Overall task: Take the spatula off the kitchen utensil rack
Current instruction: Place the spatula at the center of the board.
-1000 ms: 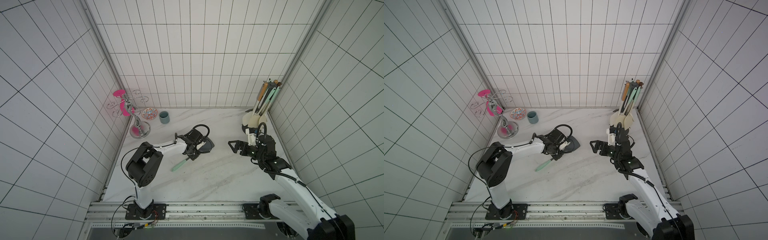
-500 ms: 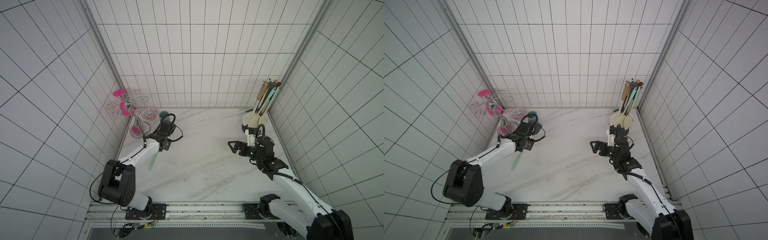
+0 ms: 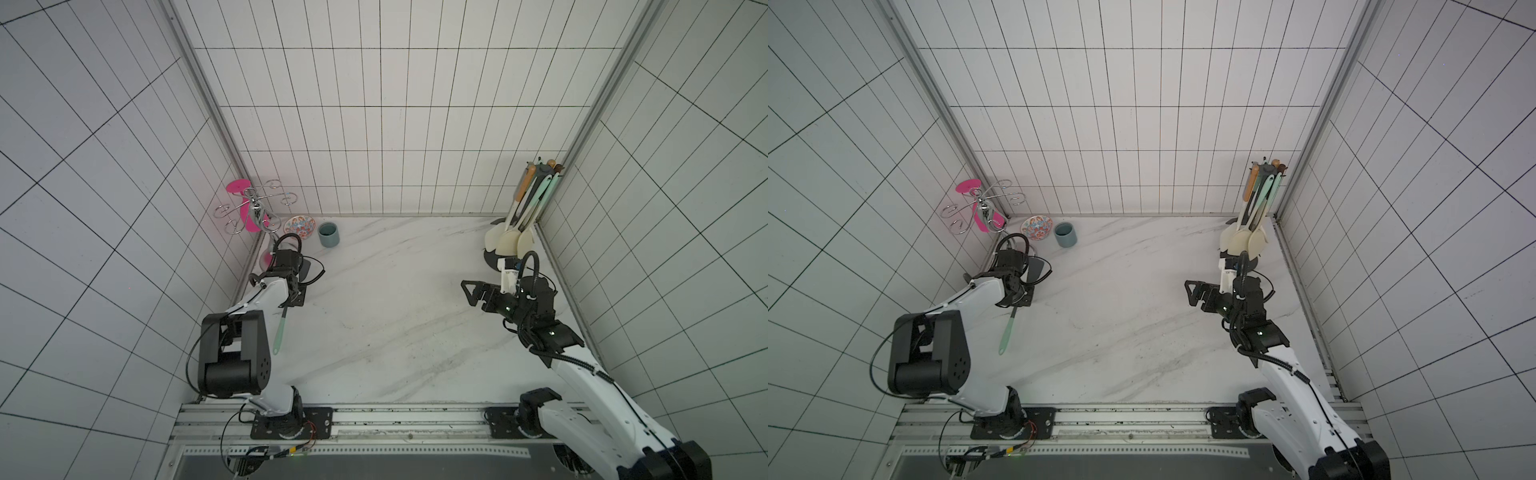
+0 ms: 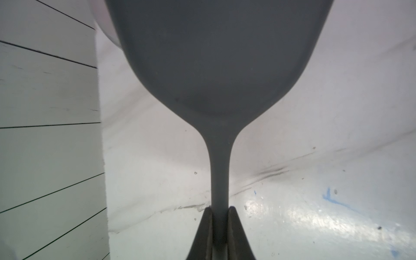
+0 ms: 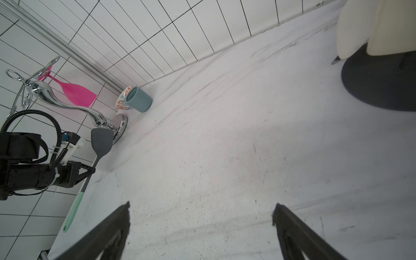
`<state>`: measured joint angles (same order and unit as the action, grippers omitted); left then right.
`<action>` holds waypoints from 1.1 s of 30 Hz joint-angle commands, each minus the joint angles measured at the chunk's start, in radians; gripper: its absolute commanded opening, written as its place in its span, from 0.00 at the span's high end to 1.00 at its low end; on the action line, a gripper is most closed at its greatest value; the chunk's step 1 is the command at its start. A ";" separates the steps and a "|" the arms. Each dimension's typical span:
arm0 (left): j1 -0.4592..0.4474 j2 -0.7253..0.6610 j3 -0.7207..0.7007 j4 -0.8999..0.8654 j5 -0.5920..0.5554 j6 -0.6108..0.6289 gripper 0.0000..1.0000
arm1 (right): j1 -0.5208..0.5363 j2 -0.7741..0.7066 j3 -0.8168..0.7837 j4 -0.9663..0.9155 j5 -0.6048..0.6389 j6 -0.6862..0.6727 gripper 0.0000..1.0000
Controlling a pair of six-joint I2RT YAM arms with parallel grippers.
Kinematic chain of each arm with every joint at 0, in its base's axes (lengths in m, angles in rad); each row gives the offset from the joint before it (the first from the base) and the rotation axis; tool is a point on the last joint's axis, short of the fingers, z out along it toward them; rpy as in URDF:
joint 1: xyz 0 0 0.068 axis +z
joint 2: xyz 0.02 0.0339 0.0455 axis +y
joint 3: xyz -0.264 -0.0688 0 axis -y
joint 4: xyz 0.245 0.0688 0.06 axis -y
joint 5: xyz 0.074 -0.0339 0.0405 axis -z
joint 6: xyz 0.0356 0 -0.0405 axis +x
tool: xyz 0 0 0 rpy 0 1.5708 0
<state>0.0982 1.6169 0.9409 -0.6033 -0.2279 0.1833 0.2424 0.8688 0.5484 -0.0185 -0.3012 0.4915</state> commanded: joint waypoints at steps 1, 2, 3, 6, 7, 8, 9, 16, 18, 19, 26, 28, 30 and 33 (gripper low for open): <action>0.035 0.078 0.046 -0.010 0.131 0.038 1.00 | -0.002 -0.011 -0.050 -0.007 0.028 -0.013 0.01; 0.050 0.100 0.051 -0.015 0.159 0.043 1.00 | -0.002 -0.010 -0.049 -0.007 0.028 -0.015 0.01; 0.068 0.124 0.060 -0.026 0.189 0.050 1.00 | -0.002 -0.008 -0.048 -0.006 0.030 -0.016 0.01; 0.120 0.149 0.070 -0.029 0.226 0.059 1.00 | -0.003 -0.001 -0.047 -0.005 0.030 -0.020 0.01; 0.136 0.144 0.066 -0.023 0.226 0.061 1.00 | -0.002 0.002 -0.047 -0.004 0.030 -0.021 0.01; 0.151 0.135 0.062 -0.017 0.232 0.063 1.00 | -0.002 0.005 -0.047 -0.003 0.029 -0.021 0.01; 0.165 0.128 0.061 -0.016 0.241 0.063 1.00 | -0.003 0.006 -0.047 -0.002 0.027 -0.022 0.01; 0.176 0.028 0.005 0.014 0.216 0.064 1.00 | -0.003 0.008 -0.048 0.003 0.020 -0.024 0.01; 0.176 -0.013 -0.017 0.037 0.194 0.066 1.00 | -0.003 0.007 -0.047 0.003 0.018 -0.025 0.01; 0.176 -0.027 -0.031 0.052 0.191 0.069 1.00 | -0.003 0.007 -0.046 0.004 0.016 -0.024 0.01; 0.176 -0.004 -0.018 0.045 0.173 0.074 1.00 | -0.002 0.001 -0.047 0.002 0.017 -0.026 0.01; 0.176 0.011 -0.022 0.046 0.175 0.086 1.00 | -0.003 -0.002 -0.047 -0.001 0.023 -0.030 0.01; 0.175 0.023 -0.018 0.039 0.172 0.082 1.00 | -0.002 -0.007 -0.047 -0.003 0.026 -0.033 0.01; 0.176 0.020 -0.019 0.036 0.145 0.079 0.99 | -0.003 -0.010 -0.046 -0.006 0.030 -0.035 0.01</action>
<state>0.2703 1.6321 0.9047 -0.5823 -0.0551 0.2466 0.2424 0.8730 0.5449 -0.0193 -0.2859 0.4686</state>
